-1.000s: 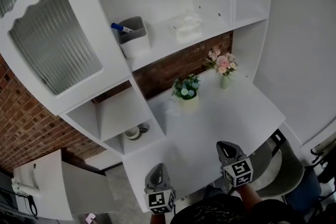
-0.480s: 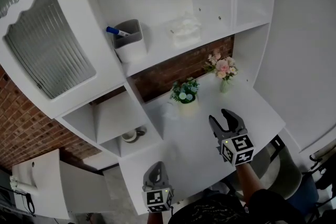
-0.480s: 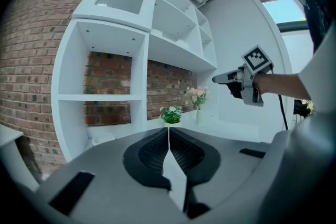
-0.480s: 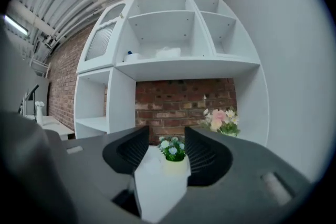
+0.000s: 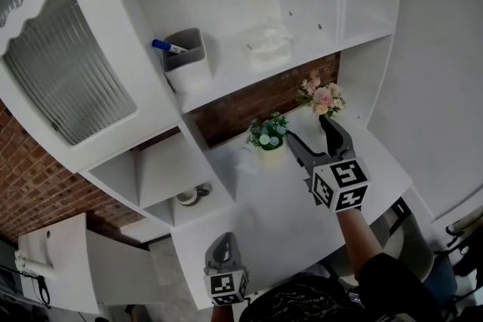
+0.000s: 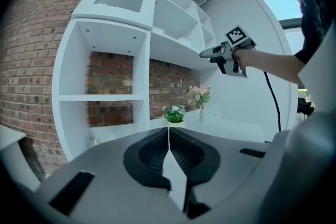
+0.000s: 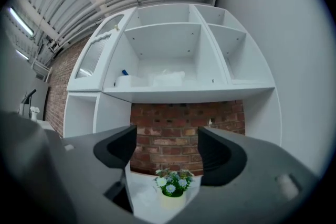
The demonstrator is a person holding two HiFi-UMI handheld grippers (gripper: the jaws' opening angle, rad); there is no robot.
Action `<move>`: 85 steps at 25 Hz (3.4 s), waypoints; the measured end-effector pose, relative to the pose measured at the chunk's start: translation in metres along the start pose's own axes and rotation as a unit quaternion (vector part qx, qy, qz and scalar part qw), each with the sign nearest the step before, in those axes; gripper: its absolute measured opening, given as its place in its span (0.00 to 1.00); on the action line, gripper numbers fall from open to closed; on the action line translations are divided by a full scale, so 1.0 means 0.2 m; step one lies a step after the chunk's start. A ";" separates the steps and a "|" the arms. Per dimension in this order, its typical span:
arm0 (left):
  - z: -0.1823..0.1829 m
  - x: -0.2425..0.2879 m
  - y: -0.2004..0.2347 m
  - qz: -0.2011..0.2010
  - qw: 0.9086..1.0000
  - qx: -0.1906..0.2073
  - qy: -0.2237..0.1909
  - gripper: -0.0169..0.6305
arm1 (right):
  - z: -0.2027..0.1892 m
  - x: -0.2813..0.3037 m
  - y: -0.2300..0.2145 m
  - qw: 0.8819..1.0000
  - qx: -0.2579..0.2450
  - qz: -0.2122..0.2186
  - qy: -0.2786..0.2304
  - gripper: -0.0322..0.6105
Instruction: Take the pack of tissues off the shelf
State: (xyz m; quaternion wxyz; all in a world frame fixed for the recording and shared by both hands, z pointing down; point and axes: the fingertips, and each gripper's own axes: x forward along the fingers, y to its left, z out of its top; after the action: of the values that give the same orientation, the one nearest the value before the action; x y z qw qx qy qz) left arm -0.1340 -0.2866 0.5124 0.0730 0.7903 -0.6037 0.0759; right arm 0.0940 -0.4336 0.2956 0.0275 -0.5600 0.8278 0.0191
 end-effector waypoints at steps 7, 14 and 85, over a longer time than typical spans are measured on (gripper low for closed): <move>-0.01 0.03 0.03 0.011 1.000 0.002 0.009 0.05 | 0.25 0.14 0.02 0.999 -0.025 0.004 -0.023 0.72; 0.01 0.05 -0.03 -0.001 0.999 0.028 0.021 0.05 | 0.39 0.23 0.03 0.999 -0.007 0.019 -0.041 0.79; -0.17 0.10 0.18 0.052 0.998 0.011 0.037 0.05 | 0.69 0.60 -0.03 0.998 -0.040 -0.011 -0.057 0.49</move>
State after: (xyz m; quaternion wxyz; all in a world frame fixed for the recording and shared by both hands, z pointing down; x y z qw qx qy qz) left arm -0.1641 -0.3084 0.5511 0.0826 0.7552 -0.6400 0.1149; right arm 0.0573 -0.5387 0.1504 0.0527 -0.5676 0.8174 0.0836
